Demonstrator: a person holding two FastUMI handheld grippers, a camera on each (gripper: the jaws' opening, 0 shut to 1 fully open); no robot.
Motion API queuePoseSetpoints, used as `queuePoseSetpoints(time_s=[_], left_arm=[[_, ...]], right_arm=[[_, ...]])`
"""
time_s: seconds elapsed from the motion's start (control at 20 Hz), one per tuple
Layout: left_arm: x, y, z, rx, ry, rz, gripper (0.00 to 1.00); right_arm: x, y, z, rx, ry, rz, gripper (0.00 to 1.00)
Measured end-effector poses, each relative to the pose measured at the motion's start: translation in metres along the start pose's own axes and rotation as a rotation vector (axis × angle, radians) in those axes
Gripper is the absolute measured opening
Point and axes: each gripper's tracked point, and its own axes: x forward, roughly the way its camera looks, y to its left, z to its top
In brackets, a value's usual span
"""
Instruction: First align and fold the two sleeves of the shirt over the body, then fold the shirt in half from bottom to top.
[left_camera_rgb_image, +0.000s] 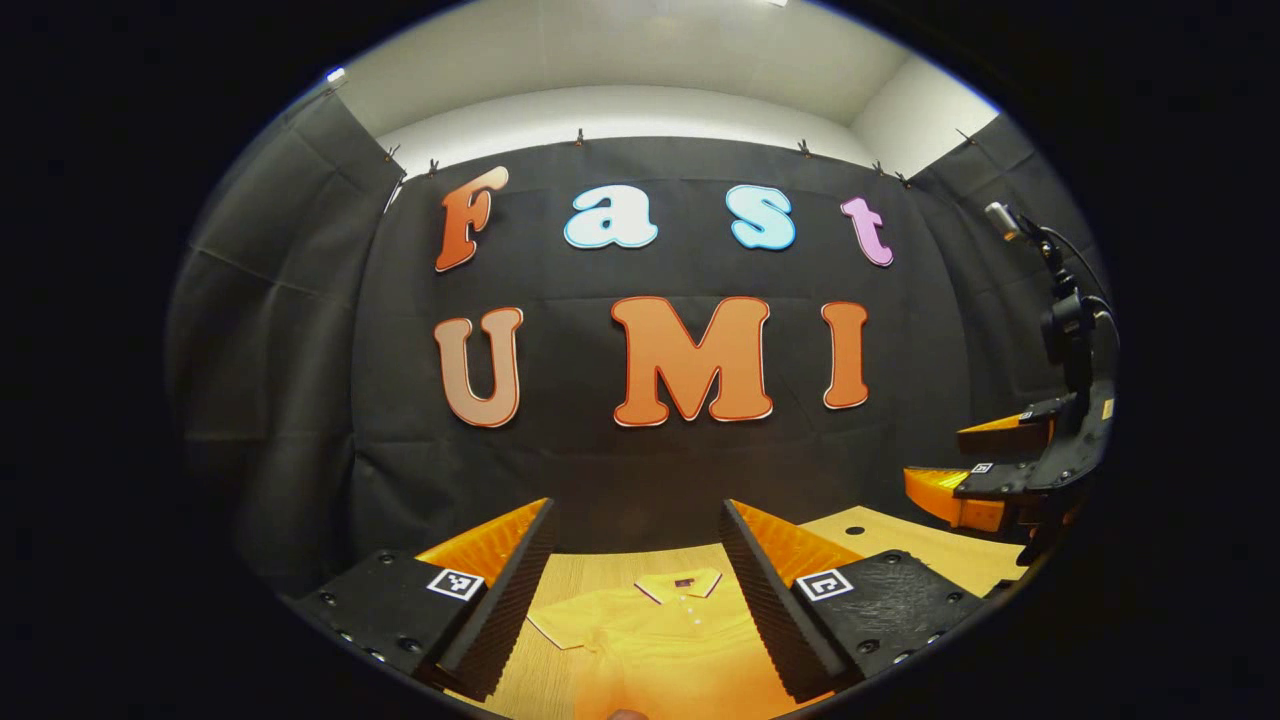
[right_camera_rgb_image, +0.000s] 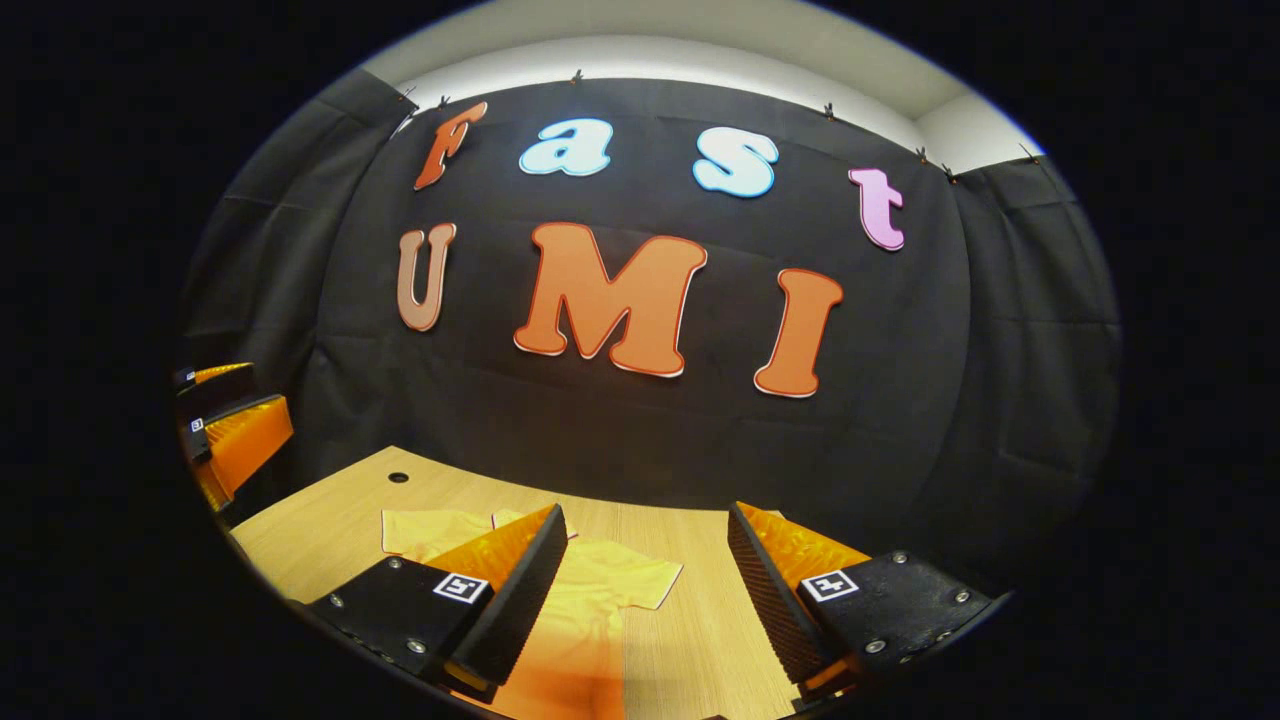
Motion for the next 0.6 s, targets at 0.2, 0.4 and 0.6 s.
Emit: queuePoseSetpoints(time_s=[0.2, 0.4, 0.6], left_arm=[[-0.008, 0.016, 0.008, 0.017, -0.016, 0.031, 0.97], [-0.007, 0.034, 0.019, 0.042, -0.033, 0.102, 0.97], [-0.006, 0.045, 0.031, 0.087, -0.053, 0.177, 0.97]], right_arm=[[0.017, -0.004, -0.014, -0.003, 0.057, -0.009, 0.98], [0.056, -0.010, -0.032, 0.002, 0.102, 0.000, 0.98], [0.100, -0.014, -0.067, -0.001, 0.219, 0.022, 0.98]])
